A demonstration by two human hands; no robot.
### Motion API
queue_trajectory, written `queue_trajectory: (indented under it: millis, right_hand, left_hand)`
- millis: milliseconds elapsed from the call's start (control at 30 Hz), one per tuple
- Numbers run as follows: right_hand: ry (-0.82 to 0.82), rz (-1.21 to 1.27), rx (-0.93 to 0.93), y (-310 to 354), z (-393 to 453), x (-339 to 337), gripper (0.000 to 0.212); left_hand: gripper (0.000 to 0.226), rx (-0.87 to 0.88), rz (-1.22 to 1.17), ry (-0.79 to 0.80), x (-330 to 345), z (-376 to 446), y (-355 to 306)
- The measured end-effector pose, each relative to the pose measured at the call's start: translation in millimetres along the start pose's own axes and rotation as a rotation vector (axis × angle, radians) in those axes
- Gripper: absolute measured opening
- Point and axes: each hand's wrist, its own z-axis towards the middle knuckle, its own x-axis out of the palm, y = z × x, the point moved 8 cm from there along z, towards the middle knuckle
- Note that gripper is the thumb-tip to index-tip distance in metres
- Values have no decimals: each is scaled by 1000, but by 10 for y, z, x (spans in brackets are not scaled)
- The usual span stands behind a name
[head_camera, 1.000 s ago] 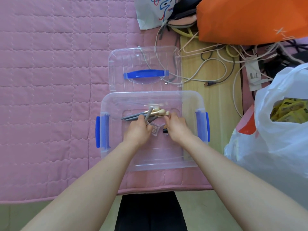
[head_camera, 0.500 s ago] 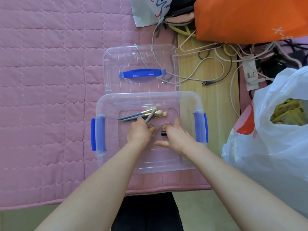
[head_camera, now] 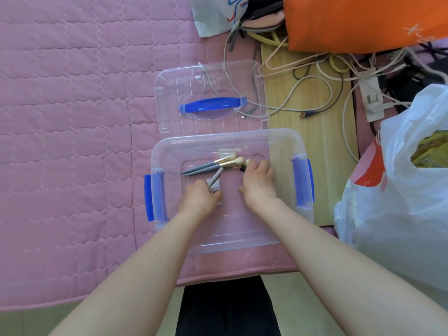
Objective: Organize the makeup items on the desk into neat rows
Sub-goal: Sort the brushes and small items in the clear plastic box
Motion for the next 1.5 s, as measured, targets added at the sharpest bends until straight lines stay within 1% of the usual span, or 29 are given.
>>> queue_trajectory:
  millis: [67,167,300,367,433,500,600,733,833,900,1000,1133,1233,1367,1500]
  right_hand:
    - [61,109,60,-21,-22,2,47]
    - [146,296,62,-43,-82,-23,57]
    - [123,620,34,-57,-241,-214,45]
    - [102,718,24,-68,-402,-399,48]
    - [89,771,8,-85,-569,-568,46]
    - [77,777,-24,-91,-776,-791,40]
    - [34,751,-83,-104,-1089,-1178,25]
    - [17,864,-214,-64,-1554,-1681,12]
    - [27,935,-307,-22,-1886,-1989,6]
    - [38,980,-338,10,-2088,-2183,14]
    - [109,1037,-376,111,-2379,-2427,26]
    - [223,1110,-431,274,-2757,-2647,29]
    - [278,1050,-492,418,-3022,-2749,32]
    - [354,984,-561,687,-3391,-2801,30]
    - [428,862,-671,1037,-3865,-2771,31]
  left_hand:
    - [21,14,-38,-9,-21,-24,-5]
    - [19,69,-88,-21,-63,-86,-82]
    - [23,126,-203,-56,-214,-282,-217]
    - [29,153,-320,-77,-327,-443,-278]
    - [32,182,-459,-97,-414,-604,-321]
    - [31,201,-585,-135,-566,-858,-335]
    - [19,197,-741,-179,-784,-1322,-361]
    - [17,175,-868,-246,-1033,-1975,-321]
    - [11,150,-949,-314,-1199,-2442,-282]
    - [13,129,-1006,-375,-1313,-2759,-240]
    - [12,95,-1094,-456,-1444,-3182,-149]
    - [10,41,-1191,-538,-1521,-3661,45]
    - [9,2,-1247,-609,-1542,-3983,236]
    - [8,-34,-1328,-698,-1564,-4390,551]
    - [14,-70,-1391,-781,-1557,-4777,946]
